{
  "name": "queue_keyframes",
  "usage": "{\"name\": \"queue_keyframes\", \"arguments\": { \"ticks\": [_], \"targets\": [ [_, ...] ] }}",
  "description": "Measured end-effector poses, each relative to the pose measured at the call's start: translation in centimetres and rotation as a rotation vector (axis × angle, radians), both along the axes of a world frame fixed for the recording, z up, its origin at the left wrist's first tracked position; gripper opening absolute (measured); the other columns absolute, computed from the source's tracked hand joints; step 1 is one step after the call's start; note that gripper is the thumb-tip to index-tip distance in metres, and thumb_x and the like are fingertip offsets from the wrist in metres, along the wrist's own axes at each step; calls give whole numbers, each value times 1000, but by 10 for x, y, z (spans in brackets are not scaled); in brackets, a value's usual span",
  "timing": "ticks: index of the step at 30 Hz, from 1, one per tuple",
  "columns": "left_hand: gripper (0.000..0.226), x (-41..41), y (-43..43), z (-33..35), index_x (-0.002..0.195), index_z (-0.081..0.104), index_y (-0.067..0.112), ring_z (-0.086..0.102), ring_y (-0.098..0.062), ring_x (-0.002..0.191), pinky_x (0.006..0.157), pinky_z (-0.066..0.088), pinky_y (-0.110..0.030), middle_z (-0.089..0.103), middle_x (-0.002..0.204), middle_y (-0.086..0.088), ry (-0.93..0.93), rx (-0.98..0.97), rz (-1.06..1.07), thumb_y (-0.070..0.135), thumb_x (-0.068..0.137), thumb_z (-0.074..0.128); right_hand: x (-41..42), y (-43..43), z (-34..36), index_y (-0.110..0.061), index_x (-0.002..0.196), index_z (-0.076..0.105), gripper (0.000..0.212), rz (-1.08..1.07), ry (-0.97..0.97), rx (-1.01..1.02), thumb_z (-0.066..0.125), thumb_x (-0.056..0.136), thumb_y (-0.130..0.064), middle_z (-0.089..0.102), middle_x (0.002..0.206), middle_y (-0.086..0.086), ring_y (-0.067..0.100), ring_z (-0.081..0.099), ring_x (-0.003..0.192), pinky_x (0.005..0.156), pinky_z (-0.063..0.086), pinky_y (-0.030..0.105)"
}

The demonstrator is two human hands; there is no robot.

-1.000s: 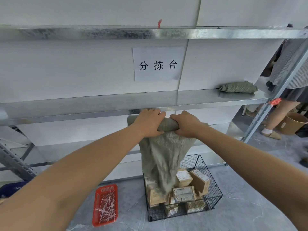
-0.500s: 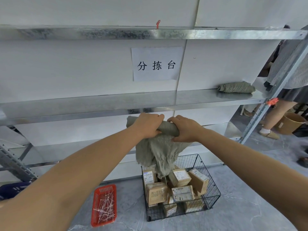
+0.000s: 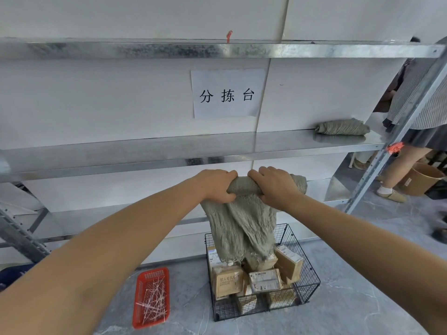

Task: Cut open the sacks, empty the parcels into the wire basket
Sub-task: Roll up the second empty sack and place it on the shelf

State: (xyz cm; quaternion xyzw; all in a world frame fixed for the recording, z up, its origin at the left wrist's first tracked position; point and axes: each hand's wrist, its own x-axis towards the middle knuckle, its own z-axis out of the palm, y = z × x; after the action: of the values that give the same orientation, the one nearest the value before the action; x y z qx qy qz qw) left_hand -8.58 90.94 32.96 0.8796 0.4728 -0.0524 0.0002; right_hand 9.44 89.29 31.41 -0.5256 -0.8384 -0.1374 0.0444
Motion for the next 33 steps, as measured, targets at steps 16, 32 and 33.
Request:
{"name": "queue_keyframes", "arguments": {
  "ticks": [16, 32, 33],
  "targets": [
    [46, -1, 6, -2, 122, 42, 13, 50, -24, 109, 91, 41, -37, 54, 120, -7, 133, 224, -43, 36, 85, 57, -4, -1, -1, -14, 111, 54, 33, -107, 247, -368, 61, 81, -26, 65, 104, 9, 27, 59, 97, 74, 44, 31],
    [26, -5, -2, -14, 110, 45, 8, 53, -25, 101, 80, 40, -34, 55, 111, -9, -41, 310, 169, 9, 86, 55, -4, 10, -2, -16, 136, 37, 68, -75, 267, -557, 70, 79, -35, 51, 131, 10, 27, 53, 114, 92, 44, 34],
    [28, -6, -2, -16, 113, 45, 7, 53, -25, 103, 82, 41, -34, 54, 114, -9, -30, 318, 169, 9, 86, 55, -5, 10, -1, -15, 131, 43, 60, -70, 239, -545, 68, 80, -33, 57, 125, 9, 27, 55, 110, 88, 44, 32]
  ]
}}
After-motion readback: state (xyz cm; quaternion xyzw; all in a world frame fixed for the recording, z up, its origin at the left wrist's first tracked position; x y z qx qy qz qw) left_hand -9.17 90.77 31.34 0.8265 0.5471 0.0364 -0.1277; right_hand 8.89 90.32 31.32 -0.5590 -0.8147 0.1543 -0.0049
